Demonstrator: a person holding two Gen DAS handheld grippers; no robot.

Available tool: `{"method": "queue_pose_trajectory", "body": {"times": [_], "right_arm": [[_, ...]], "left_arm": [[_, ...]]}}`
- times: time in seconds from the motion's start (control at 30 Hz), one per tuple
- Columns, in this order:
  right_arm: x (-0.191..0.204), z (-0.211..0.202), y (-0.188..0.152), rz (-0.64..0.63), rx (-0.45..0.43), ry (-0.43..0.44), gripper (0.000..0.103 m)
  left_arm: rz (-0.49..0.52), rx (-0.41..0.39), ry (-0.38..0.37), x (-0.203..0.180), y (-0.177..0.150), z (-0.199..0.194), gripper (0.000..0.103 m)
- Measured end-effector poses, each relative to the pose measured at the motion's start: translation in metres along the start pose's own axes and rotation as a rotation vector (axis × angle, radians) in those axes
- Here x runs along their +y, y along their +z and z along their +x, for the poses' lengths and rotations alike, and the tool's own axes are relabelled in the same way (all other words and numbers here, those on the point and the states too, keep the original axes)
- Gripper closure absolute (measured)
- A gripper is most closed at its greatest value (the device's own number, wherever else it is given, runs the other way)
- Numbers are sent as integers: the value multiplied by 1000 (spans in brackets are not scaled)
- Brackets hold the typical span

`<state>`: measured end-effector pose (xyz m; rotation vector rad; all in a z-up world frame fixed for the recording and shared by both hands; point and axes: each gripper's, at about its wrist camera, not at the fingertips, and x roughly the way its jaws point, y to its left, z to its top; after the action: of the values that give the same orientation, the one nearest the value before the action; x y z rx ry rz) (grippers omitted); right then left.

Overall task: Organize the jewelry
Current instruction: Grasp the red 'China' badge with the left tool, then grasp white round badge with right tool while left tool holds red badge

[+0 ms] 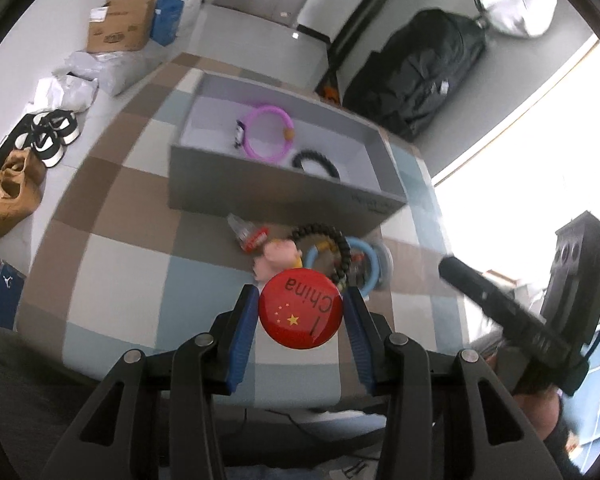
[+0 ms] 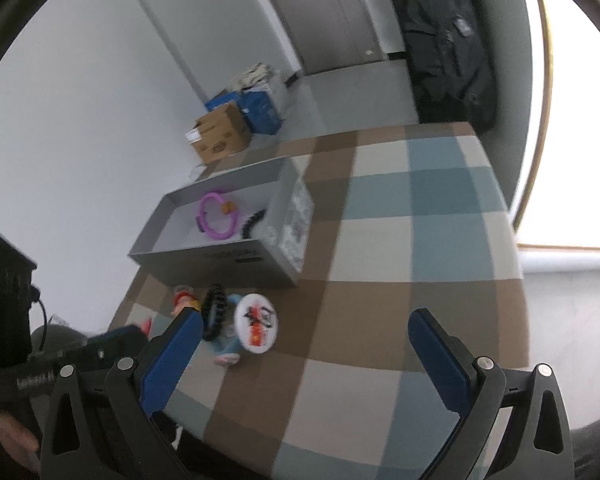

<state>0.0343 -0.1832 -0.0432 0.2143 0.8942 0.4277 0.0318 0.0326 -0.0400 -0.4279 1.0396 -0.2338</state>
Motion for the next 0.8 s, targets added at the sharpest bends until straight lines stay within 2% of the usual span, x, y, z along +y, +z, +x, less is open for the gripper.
{"method": "queue_pose_trajectory", "body": {"times": [0.17, 0.23, 0.27, 0.47, 0.57, 0.77, 0.8], "right_arm": [[24, 6, -4, -93, 11, 45, 8], [31, 13, -7, -125, 39, 42, 23], [33, 17, -8, -134, 53, 43, 25], [37, 32, -10, -151, 93, 46, 34], [36, 37, -10, -143, 107, 50, 42], [32, 43, -8, -112, 127, 60, 67], [32, 43, -8, -107, 131, 64, 74]], "left_arm": [[-48, -38, -14, 10, 10, -4, 66], [-62, -40, -18, 14, 13, -2, 66], [-66, -40, -20, 16, 14, -2, 66], [-81, -37, -38, 21, 16, -2, 66], [-82, -28, -48, 23, 17, 0, 66], [-97, -12, -55, 27, 20, 4, 66], [-99, -8, -58, 28, 20, 4, 66]]}}
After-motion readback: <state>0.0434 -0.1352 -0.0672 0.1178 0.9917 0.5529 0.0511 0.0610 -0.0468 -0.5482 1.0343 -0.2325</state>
